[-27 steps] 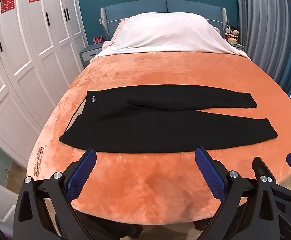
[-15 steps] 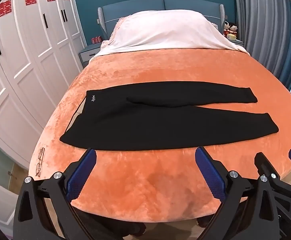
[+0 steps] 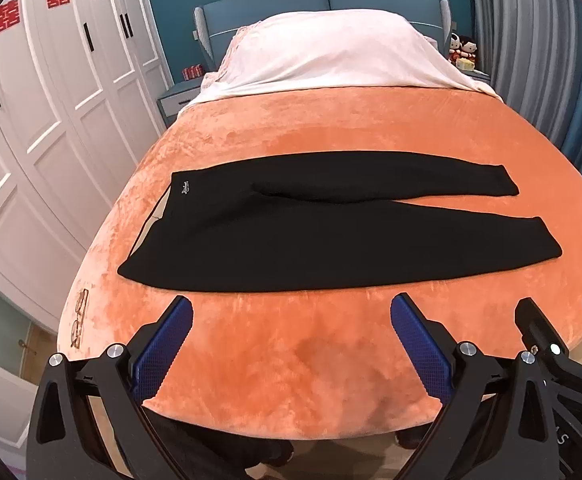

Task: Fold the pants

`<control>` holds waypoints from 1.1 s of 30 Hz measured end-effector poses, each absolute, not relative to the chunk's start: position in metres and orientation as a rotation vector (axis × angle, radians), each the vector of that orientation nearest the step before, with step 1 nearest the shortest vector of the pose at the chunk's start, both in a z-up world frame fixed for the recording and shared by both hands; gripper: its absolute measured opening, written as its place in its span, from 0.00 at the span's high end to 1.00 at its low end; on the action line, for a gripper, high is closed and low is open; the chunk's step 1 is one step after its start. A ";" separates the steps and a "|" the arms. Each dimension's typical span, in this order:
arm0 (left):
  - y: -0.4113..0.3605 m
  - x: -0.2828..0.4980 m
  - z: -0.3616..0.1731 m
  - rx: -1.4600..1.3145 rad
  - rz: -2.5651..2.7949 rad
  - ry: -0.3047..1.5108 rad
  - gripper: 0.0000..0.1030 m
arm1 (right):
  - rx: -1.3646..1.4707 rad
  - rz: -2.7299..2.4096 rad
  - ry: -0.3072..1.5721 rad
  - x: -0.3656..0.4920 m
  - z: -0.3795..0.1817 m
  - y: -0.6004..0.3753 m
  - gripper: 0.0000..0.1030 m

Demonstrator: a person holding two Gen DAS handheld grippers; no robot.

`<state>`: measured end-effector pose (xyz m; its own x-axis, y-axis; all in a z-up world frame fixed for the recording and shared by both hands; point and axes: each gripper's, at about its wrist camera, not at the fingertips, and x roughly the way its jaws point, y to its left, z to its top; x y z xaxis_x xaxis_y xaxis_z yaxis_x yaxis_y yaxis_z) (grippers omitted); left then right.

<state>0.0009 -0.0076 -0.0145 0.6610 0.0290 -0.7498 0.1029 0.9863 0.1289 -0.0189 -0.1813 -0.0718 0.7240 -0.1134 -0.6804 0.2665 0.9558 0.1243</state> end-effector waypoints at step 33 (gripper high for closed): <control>-0.003 0.001 -0.013 0.158 0.005 0.846 0.05 | 0.163 -0.211 0.741 -0.016 -0.070 -0.170 0.04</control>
